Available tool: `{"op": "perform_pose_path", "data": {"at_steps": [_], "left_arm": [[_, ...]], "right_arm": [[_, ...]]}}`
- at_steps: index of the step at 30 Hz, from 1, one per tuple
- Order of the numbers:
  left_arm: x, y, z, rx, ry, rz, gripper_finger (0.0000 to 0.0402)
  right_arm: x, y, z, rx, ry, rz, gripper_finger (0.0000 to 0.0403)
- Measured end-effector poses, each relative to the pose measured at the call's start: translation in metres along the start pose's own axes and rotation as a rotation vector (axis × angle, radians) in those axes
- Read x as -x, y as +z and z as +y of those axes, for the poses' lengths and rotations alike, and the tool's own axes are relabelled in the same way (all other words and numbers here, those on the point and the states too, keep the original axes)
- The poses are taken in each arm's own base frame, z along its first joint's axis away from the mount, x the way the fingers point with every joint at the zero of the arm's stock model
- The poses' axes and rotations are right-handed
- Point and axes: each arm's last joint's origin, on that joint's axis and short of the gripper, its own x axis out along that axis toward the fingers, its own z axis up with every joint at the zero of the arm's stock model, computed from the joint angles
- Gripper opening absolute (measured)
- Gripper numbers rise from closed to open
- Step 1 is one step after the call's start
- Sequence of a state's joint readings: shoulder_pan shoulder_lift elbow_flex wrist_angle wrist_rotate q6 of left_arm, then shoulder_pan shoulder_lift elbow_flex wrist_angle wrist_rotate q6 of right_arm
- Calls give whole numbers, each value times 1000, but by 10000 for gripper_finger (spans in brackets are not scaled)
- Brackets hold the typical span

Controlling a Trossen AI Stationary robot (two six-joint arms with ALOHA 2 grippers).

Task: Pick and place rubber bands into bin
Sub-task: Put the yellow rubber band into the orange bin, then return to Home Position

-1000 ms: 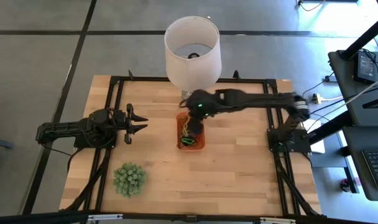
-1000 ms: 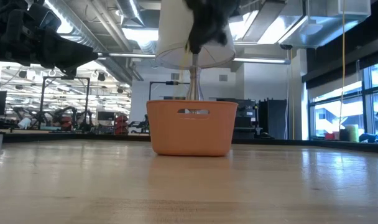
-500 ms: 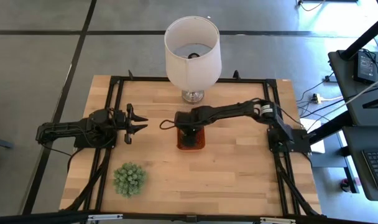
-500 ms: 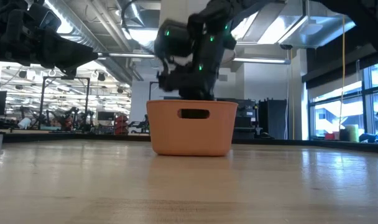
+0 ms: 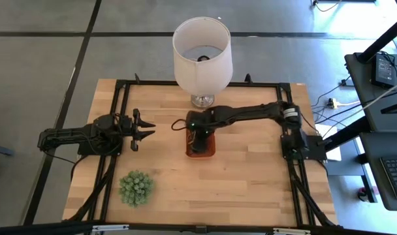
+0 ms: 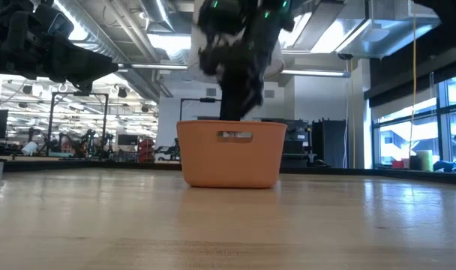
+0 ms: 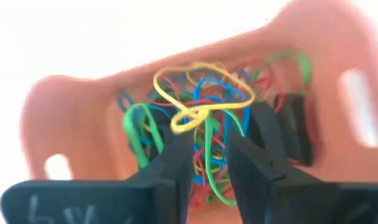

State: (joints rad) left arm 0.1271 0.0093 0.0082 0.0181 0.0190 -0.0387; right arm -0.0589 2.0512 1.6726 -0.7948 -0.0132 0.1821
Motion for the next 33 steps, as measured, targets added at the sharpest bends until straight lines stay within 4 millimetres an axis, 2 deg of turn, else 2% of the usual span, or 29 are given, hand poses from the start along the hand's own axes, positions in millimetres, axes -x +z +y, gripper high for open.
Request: {"op": "perform_pose_path", "data": {"at_steps": [4, 7, 13, 18, 22, 27, 33], "left_arm": [[0, 0, 0, 0, 0, 0, 114], [0, 0, 0, 0, 0, 0, 114], [0, 0, 0, 0, 0, 0, 114], [0, 0, 0, 0, 0, 0, 114], [0, 0, 0, 0, 0, -2, 114], [0, 0, 0, 0, 0, 1, 114], [0, 0, 0, 0, 0, -2, 114]], "right_arm": [[30, 1, 0, 30, 2, -46, 124], [41, -1, -1, 34, -32, -62, 134], [42, -11, -3, 69, -76, 27, 126], [39, -25, -1, 133, -5, -84, 101], [44, -65, -8, 122, 39, -208, 85], [56, -133, -21, 75, 81, -440, 75], [58, -214, -36, 76, 123, -710, 70]]}}
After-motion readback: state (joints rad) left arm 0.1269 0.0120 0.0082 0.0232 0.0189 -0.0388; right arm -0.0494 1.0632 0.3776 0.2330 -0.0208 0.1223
